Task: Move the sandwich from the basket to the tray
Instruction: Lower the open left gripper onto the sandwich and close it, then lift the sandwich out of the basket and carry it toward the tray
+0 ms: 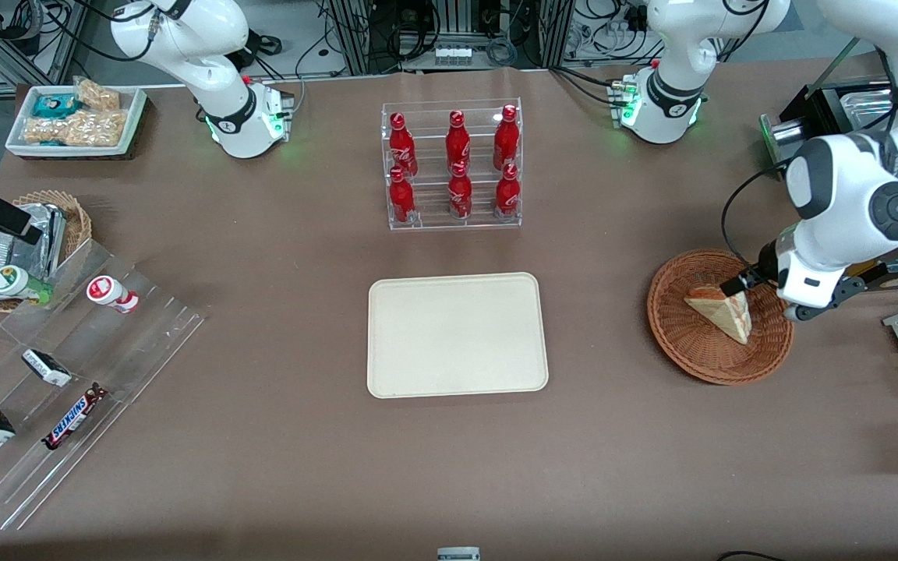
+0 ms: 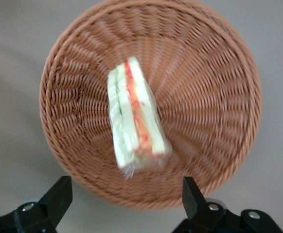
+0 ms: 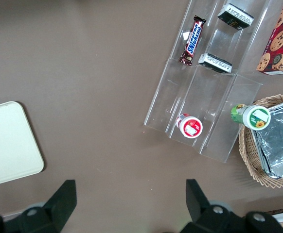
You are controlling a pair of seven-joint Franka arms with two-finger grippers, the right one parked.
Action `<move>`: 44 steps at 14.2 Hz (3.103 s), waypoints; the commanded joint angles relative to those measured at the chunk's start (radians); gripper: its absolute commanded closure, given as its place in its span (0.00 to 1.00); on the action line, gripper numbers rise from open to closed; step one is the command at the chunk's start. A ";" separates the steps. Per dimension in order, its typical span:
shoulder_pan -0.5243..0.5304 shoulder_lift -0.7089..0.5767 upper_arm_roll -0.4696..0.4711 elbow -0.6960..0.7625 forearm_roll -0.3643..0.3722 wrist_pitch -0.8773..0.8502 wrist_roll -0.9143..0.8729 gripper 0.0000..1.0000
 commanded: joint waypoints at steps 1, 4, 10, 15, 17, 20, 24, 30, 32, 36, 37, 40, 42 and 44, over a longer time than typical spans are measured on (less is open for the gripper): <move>-0.003 0.046 0.001 -0.006 0.006 0.079 -0.204 0.00; -0.002 0.072 0.003 -0.029 0.006 0.148 -0.297 0.00; -0.003 0.121 0.003 -0.052 0.006 0.201 -0.477 0.89; -0.016 0.121 -0.005 0.108 0.002 0.002 -0.482 0.95; -0.031 0.124 -0.034 0.200 -0.010 -0.097 -0.477 0.95; -0.078 0.130 -0.121 0.261 -0.012 -0.132 -0.479 0.95; -0.210 0.188 -0.215 0.322 -0.011 -0.129 -0.465 0.92; -0.494 0.472 -0.226 0.630 0.000 -0.119 -0.462 0.91; -0.555 0.536 -0.224 0.687 0.000 -0.079 -0.462 0.92; -0.623 0.589 -0.223 0.699 0.002 0.053 -0.415 0.93; -0.631 0.590 -0.223 0.699 0.003 0.053 -0.411 0.93; -0.631 0.598 -0.223 0.702 0.064 0.055 -0.408 0.93; -0.632 0.610 -0.223 0.701 0.080 0.056 -0.407 0.91; -0.632 0.613 -0.223 0.701 0.108 0.076 -0.407 0.91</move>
